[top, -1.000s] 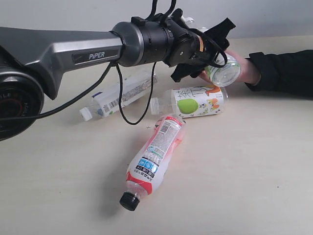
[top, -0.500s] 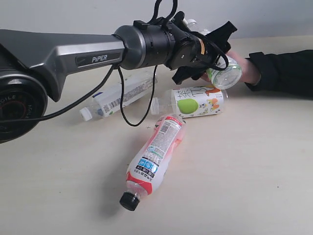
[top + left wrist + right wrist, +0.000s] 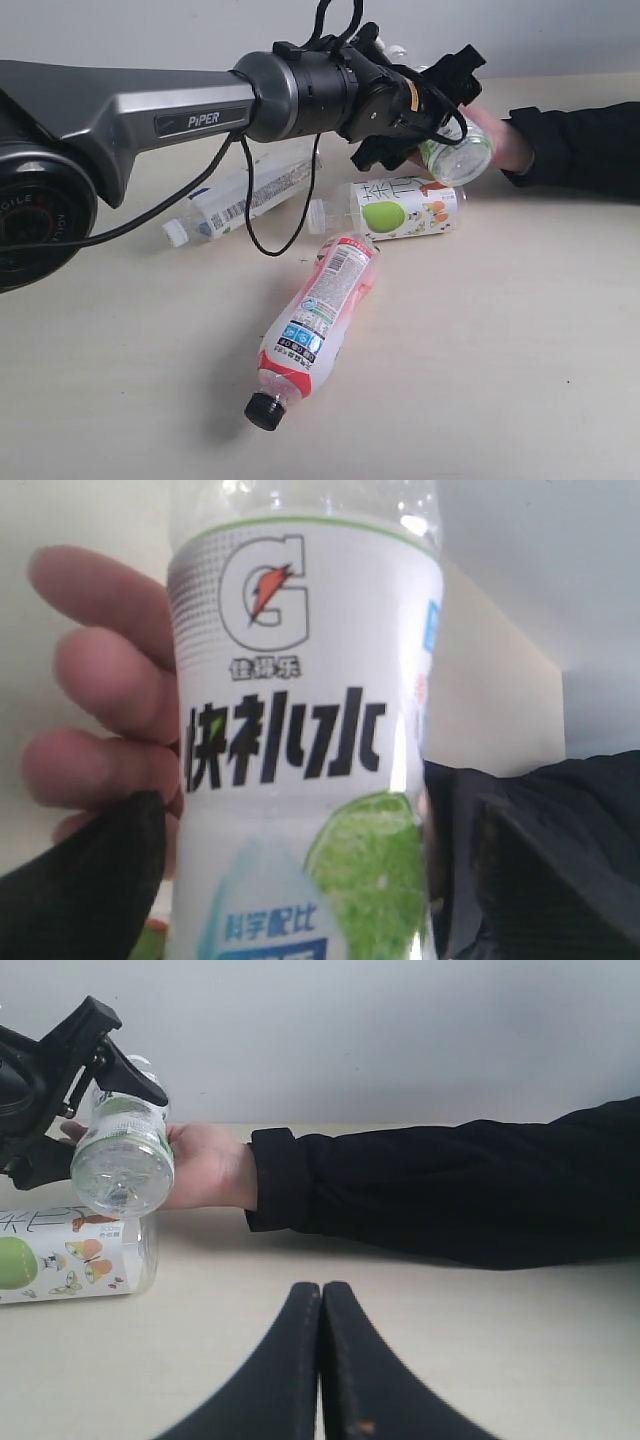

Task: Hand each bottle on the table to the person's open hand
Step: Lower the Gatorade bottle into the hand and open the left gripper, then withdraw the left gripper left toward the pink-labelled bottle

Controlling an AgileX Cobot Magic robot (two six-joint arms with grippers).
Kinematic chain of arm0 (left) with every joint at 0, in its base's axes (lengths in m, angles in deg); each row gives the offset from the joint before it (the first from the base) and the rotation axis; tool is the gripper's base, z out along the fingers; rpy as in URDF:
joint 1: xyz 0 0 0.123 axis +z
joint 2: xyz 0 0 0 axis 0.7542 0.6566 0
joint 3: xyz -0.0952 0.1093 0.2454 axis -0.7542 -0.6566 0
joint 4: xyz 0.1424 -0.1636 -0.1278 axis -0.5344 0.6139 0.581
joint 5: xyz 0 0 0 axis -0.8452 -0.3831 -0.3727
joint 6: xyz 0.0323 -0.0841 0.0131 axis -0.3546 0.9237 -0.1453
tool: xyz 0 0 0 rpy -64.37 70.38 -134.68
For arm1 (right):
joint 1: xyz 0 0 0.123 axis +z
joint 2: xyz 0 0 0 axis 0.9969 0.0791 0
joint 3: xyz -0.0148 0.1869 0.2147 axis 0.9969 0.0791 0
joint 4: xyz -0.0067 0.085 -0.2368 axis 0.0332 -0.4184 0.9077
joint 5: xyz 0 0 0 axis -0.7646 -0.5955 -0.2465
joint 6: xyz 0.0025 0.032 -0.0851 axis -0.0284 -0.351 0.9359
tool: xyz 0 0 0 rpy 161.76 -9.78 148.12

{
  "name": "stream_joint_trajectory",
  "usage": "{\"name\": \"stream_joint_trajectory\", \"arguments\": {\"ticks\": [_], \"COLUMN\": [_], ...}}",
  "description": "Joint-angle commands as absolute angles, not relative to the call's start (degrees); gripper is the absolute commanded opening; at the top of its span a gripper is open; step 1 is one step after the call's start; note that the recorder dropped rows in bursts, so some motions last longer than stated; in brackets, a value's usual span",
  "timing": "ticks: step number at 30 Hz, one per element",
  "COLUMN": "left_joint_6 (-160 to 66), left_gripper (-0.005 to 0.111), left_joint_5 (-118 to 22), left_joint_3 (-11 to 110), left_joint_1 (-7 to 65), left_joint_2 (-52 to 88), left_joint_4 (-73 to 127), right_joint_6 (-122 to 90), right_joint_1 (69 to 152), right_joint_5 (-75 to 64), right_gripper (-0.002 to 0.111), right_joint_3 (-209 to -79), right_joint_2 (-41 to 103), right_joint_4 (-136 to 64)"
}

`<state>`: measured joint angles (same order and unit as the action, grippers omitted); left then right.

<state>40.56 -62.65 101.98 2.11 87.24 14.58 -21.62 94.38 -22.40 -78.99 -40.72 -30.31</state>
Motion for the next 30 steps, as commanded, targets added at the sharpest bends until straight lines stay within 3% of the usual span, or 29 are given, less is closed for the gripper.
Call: {"name": "stream_joint_trajectory", "arguments": {"ticks": [1,4,23,26,30], "left_joint_6": [38.08,38.08,11.32,4.71,-3.29], "left_gripper": [0.088,0.093,0.092,0.082,0.042], "left_joint_5": [-62.19,-62.19,-77.9,-82.74,-89.84], "left_joint_3": [102.47,102.47,102.47,102.47,102.47], "left_joint_1": [2.28,2.28,-0.01,-0.42,-0.42], "left_joint_2": [86.96,86.57,75.86,74.11,71.64], "left_joint_4": [14.27,14.27,14.94,15.2,15.74], "right_joint_6": [-21.33,-21.33,-21.33,-21.33,-21.33], "right_joint_1": [94.12,94.12,94.12,94.12,94.12], "right_joint_5": [-21.79,-21.79,-21.69,-21.69,-21.69], "right_gripper": [0.0,0.0,0.0,0.0,0.0], "right_joint_3": [-78.74,-78.74,-78.74,-78.74,-78.74], "right_joint_2": [-41.07,-41.07,-41.07,-41.07,-41.07], "right_joint_4": [-30.05,-30.05,-30.05,-30.05,-30.05]}}
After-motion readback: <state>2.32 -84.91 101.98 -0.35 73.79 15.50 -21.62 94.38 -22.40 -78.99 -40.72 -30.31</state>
